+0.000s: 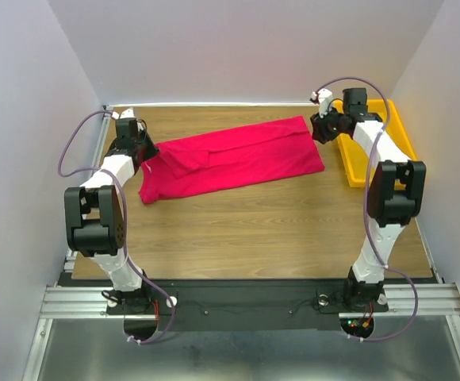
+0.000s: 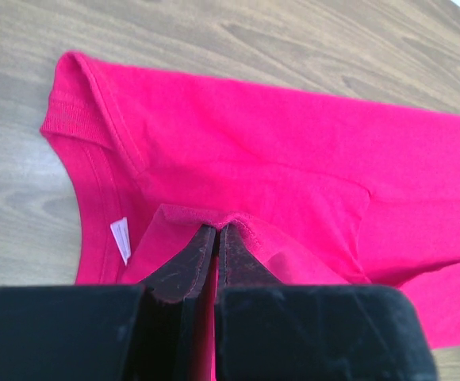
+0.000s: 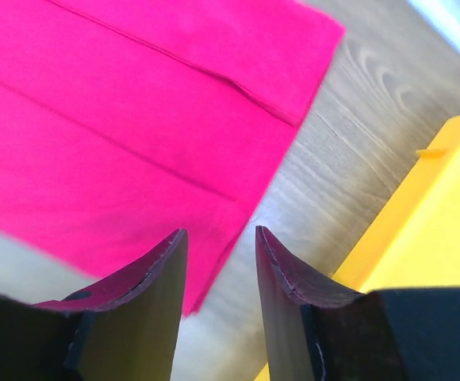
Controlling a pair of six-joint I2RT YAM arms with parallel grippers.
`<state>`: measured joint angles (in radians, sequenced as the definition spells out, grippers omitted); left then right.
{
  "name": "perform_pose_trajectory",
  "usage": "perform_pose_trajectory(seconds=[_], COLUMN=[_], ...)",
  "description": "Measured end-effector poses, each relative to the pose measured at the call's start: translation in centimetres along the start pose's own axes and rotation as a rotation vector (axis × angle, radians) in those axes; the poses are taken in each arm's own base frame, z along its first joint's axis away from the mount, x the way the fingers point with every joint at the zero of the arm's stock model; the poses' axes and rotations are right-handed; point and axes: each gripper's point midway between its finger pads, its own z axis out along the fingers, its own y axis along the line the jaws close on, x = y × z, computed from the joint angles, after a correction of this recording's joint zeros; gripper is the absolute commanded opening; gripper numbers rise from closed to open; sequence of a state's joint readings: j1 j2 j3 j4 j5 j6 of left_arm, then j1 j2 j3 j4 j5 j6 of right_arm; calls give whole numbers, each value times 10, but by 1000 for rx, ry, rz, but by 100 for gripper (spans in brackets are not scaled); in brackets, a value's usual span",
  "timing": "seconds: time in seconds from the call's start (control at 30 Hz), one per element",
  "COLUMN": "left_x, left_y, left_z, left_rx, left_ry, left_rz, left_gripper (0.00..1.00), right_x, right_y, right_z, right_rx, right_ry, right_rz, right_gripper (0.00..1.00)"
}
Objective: Fold and stack the t-shirts
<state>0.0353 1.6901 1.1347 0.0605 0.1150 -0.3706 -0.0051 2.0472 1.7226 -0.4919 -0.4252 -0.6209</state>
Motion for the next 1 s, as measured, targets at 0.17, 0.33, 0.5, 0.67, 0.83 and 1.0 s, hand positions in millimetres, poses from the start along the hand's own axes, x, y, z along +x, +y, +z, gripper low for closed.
perform_pose_trajectory(seconds=[0.17,0.33,0.5,0.67,0.83,1.0], left_x=[-1,8,11,7,0,-5], left_y=[0,5,6,4,1,-1], left_z=[11,20,25,26,27,30], left_rx=[-4,-14,-16,-14,-8,-6], left_ry=[10,38,52,51,39,37], left_rz=[0,0,0,3,8,12], left_gripper=[0,0,0,0,0,0], right_x=[-26,-17,7,20,24,27], right_y=[27,66,99,121,135,144], right_z=[-42,-63,-69,-76,-86,-92], right_rx=[-41,-134,-224,-278,-301,-316], right_ry=[-104,-134,-121,-118,-131,-142], right_rz=[3,34,88,125,141,145], right_gripper=[47,47,47,47,48,48])
